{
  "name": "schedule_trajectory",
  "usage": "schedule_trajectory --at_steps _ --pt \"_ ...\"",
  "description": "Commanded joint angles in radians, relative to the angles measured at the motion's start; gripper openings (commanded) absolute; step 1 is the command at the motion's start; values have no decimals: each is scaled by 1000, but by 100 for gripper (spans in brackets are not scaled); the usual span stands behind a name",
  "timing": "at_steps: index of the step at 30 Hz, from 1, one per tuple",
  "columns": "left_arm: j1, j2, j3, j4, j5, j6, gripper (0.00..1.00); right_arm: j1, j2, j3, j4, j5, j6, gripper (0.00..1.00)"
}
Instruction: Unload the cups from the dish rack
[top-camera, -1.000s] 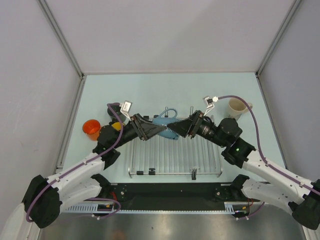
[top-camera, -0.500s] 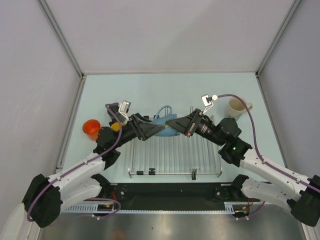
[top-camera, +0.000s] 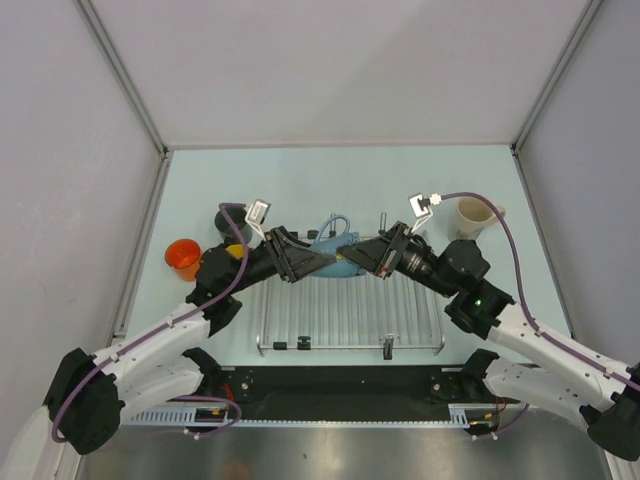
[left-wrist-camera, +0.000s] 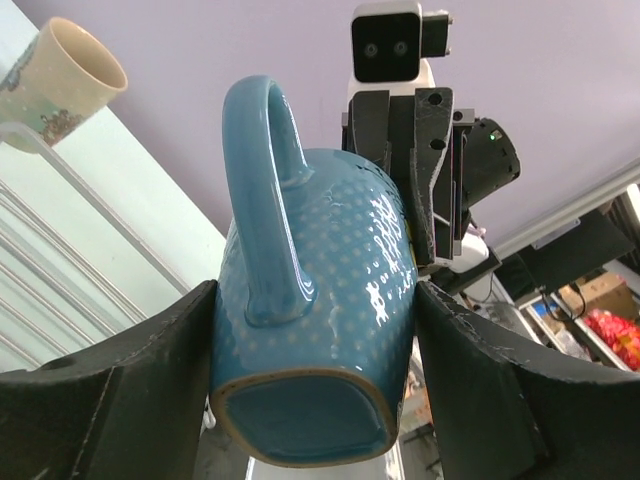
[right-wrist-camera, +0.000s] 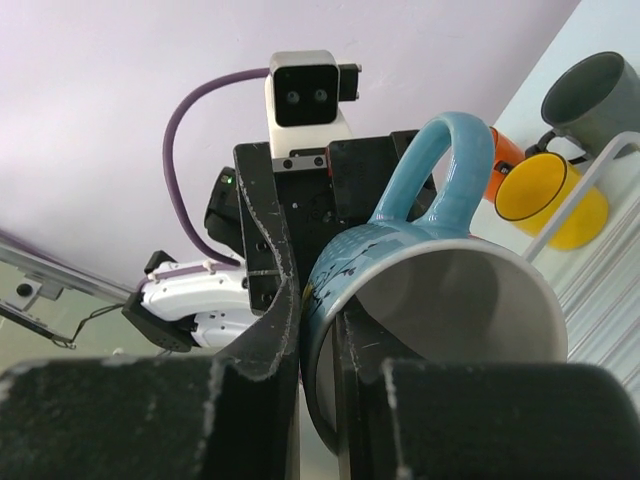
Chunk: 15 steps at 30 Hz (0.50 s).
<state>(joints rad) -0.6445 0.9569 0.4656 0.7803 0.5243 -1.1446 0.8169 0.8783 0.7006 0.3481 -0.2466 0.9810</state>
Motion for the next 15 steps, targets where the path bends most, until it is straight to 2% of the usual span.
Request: schedule_trajectory --at_steps 1,3,8,13,14,15 --pt "26 -21 80 -98 -64 78 59 1 -94 34 -116 88 -122 0" --pt "32 -17 91 -130 -75 91 81 -1 -116 48 -162 102 -140 0" --pt "36 19 131 -170 -87 98 100 -2 -157 76 -221 130 -166 0" --pt "45 37 162 -213 -118 111 100 -2 -180 111 -305 179 -217 0" --pt "49 39 165 -228 -128 115 100 -2 -173 155 -337 206 -238 0" --pt "49 34 169 -274 -147 127 100 -1 -159 184 -438 239 -260 0"
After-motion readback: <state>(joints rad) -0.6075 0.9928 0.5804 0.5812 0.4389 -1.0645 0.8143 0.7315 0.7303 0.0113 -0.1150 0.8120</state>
